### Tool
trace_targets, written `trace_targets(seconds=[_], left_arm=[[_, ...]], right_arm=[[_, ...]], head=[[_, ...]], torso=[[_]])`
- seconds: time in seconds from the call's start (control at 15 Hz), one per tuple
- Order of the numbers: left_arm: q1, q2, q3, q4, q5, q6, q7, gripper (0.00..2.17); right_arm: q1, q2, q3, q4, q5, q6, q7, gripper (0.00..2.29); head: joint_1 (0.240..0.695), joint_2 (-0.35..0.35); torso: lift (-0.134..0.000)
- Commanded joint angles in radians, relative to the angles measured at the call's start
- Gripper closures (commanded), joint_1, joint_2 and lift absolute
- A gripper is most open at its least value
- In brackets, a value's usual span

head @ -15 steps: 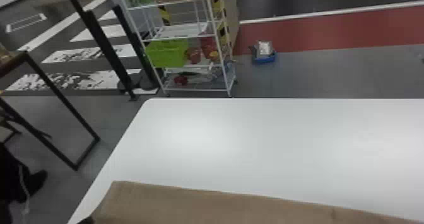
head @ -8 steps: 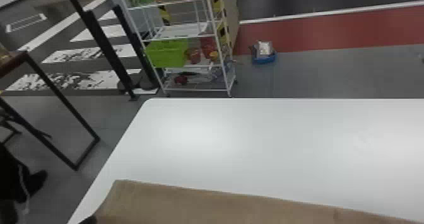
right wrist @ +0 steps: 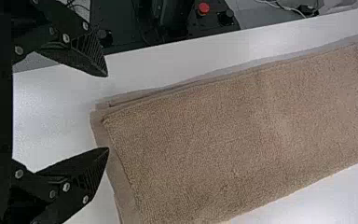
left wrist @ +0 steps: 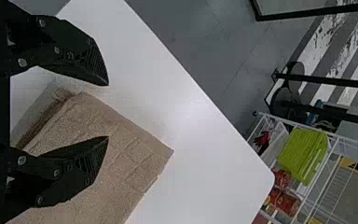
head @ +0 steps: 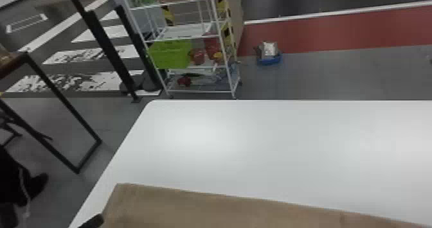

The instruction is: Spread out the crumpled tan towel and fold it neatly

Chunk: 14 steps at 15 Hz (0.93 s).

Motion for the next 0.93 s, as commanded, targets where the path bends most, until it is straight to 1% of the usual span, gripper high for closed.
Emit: trace_targets(seconds=[0.0,0.07,0.2,0.27,0.33,0.4,0.47,0.6,0.73,0.87], left_arm=[[0.000,-0.004,0.001,0.001,0.000,-0.009,0.000,0.15],[0.000,-0.004,0.001,0.004,0.000,-0.009,0.001,0.15],[0.000,-0.004,0.001,0.010,0.000,-0.018,0.006,0.15],[-0.002,-0.004,0.001,0.015,0.000,-0.024,0.006,0.15],[-0.003,-0.004,0.001,0.015,0.000,-0.033,0.009,0.15],[-0.003,-0.004,0.001,0.015,0.000,-0.036,0.014,0.15],[-0.003,-0.004,0.004,0.015,0.000,-0.043,0.021,0.15],[-0.003,-0.004,0.012,0.015,0.000,-0.064,0.029,0.15],[-0.005,-0.004,0.018,-0.001,0.000,-0.070,0.011,0.15],[-0.005,-0.004,0.012,-0.010,0.003,-0.067,-0.040,0.14]], right_arm=[[-0.001,0.069,-0.137,-0.009,-0.133,-0.011,0.005,0.08],[-0.001,0.118,-0.229,0.000,-0.211,-0.051,0.005,0.09],[-0.001,0.172,-0.334,0.034,-0.276,-0.066,0.005,0.09],[-0.024,0.203,-0.357,0.074,-0.309,-0.057,0.005,0.09],[-0.044,0.226,-0.360,0.117,-0.323,-0.054,0.005,0.09],[-0.059,0.261,-0.369,0.160,-0.345,-0.054,0.005,0.09],[-0.082,0.310,-0.390,0.209,-0.394,-0.048,-0.037,0.08],[-0.102,0.370,-0.415,0.289,-0.437,-0.057,-0.150,0.08],[-0.109,0.404,-0.453,0.332,-0.450,-0.063,-0.201,0.08],[-0.135,0.460,-0.533,0.359,-0.527,-0.054,-0.267,0.08]], head=[[0.695,0.350],[0.695,0.350],[0.695,0.350],[0.695,0.350],[0.695,0.350],[0.695,0.350],[0.695,0.350],[0.695,0.350],[0.695,0.350],[0.695,0.350]], torso=[[-0.122],[-0.122],[-0.122],[-0.122],[-0.122],[-0.122],[-0.122],[-0.122],[-0.122],[-0.122]])
